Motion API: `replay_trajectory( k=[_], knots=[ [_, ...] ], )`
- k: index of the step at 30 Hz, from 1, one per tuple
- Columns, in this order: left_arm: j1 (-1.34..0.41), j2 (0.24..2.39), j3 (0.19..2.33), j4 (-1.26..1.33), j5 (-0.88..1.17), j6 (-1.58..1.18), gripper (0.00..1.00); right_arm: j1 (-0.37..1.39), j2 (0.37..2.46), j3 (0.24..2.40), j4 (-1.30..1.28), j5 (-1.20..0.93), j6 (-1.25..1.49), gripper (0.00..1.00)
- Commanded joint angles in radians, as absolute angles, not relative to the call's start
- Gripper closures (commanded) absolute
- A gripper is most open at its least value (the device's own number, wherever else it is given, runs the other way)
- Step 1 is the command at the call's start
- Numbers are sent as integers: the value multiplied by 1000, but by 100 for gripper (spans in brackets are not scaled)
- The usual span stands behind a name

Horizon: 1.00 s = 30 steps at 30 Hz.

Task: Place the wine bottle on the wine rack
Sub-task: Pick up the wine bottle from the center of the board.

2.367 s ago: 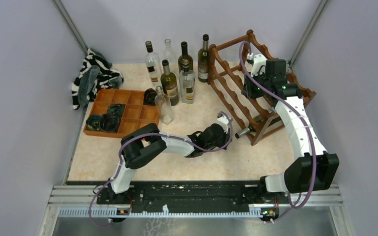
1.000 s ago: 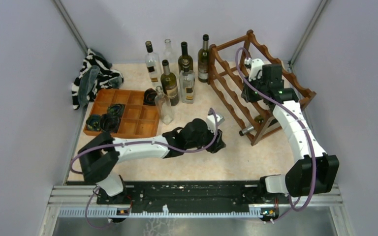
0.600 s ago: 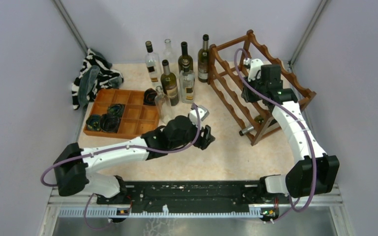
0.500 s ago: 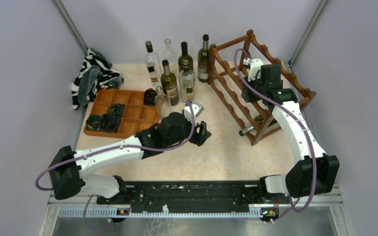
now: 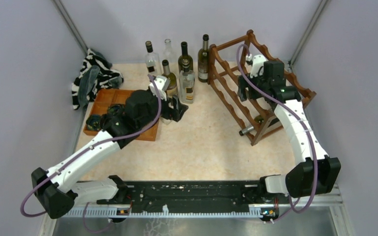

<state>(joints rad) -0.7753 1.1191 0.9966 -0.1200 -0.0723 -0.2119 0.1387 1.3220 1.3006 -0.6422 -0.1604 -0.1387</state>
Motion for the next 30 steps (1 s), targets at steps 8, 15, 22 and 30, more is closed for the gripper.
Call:
replay_trajectory(
  k=[8, 15, 22, 30],
  knots=[
    [-671, 1094, 1213, -345, -156, -77, 5, 136, 1167, 1519, -663, -332, -247, 18],
    [-566, 1130, 1247, -390, -153, -47, 2, 136, 1060, 1417, -607, -759, -325, 6],
    [-486, 1234, 1275, -420, -116, -51, 1, 135, 1052, 1326, -588, -980, -326, 5],
    [-466, 1313, 1291, -421, -77, -21, 2, 135, 1038, 1269, -561, -990, -316, 5]
  ],
)
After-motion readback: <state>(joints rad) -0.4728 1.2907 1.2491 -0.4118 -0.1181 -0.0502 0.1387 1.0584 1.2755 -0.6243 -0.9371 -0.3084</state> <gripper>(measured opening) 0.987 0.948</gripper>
